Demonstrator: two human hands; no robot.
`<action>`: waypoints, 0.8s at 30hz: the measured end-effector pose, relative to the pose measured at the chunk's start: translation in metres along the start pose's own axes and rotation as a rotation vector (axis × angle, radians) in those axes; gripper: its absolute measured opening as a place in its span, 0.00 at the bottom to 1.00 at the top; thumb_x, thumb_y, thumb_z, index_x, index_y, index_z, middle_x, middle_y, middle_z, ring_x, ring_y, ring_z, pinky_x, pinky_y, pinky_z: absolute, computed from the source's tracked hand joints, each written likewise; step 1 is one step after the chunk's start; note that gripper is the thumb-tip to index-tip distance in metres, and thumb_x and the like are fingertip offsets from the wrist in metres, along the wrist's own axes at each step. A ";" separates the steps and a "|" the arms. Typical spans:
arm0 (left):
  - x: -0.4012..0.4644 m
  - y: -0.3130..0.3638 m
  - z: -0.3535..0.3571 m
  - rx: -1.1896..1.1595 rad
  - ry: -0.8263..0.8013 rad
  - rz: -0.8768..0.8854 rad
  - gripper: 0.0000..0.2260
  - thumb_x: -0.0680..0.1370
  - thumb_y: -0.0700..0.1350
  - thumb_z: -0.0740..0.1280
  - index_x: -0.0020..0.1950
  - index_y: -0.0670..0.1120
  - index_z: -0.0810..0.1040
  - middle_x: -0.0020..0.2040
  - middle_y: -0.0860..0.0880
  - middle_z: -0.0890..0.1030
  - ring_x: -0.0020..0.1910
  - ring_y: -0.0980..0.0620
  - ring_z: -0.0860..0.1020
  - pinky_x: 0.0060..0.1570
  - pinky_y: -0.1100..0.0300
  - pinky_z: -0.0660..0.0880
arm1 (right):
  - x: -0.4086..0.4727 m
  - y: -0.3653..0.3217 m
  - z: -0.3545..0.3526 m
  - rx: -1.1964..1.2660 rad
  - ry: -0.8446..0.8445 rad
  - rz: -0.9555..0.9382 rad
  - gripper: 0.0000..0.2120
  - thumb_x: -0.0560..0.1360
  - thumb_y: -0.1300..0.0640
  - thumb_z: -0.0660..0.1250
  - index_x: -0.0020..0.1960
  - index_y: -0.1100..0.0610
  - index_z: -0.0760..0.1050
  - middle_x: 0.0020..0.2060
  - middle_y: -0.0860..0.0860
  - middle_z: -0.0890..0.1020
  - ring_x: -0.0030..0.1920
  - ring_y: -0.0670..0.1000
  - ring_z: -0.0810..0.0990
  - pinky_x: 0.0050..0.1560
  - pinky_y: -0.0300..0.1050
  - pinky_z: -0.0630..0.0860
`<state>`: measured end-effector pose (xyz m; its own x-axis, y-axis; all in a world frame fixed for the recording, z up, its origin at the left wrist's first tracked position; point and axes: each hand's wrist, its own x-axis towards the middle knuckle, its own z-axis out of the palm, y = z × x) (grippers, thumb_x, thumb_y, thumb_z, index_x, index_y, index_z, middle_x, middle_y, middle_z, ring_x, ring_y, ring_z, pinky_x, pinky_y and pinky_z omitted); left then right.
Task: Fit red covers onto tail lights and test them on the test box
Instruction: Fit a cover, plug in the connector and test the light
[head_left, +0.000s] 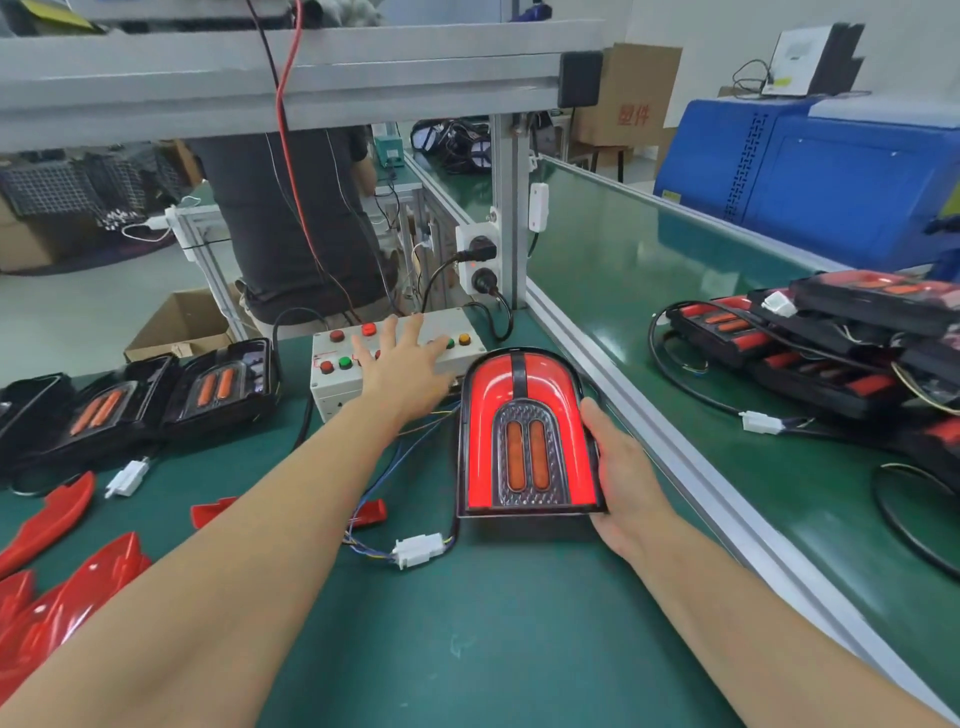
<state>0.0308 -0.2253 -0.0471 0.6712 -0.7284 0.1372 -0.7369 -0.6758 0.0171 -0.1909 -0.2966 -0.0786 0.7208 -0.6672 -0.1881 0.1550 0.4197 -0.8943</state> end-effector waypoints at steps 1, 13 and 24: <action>0.000 0.000 -0.001 0.073 0.023 0.019 0.22 0.79 0.55 0.58 0.74 0.58 0.62 0.78 0.49 0.51 0.76 0.43 0.45 0.69 0.32 0.42 | 0.001 0.000 0.000 0.003 0.009 0.004 0.16 0.79 0.45 0.61 0.51 0.54 0.83 0.46 0.55 0.86 0.45 0.55 0.86 0.36 0.46 0.81; 0.002 0.006 -0.010 0.368 0.135 0.141 0.19 0.79 0.48 0.59 0.70 0.55 0.69 0.76 0.46 0.56 0.76 0.41 0.48 0.68 0.31 0.41 | 0.004 0.000 -0.001 -0.014 0.037 0.033 0.18 0.80 0.46 0.60 0.43 0.51 0.86 0.44 0.54 0.87 0.44 0.53 0.86 0.37 0.46 0.81; -0.002 0.003 -0.021 0.210 -0.002 0.095 0.18 0.81 0.53 0.54 0.71 0.55 0.68 0.78 0.47 0.53 0.76 0.43 0.47 0.69 0.33 0.40 | 0.004 -0.005 -0.007 -0.078 0.083 0.134 0.15 0.80 0.47 0.60 0.51 0.55 0.82 0.44 0.54 0.87 0.42 0.53 0.86 0.41 0.48 0.80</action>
<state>0.0256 -0.2236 -0.0265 0.6001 -0.7899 0.1263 -0.7639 -0.6127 -0.2026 -0.1936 -0.3062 -0.0777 0.6729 -0.6581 -0.3377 0.0062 0.4616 -0.8871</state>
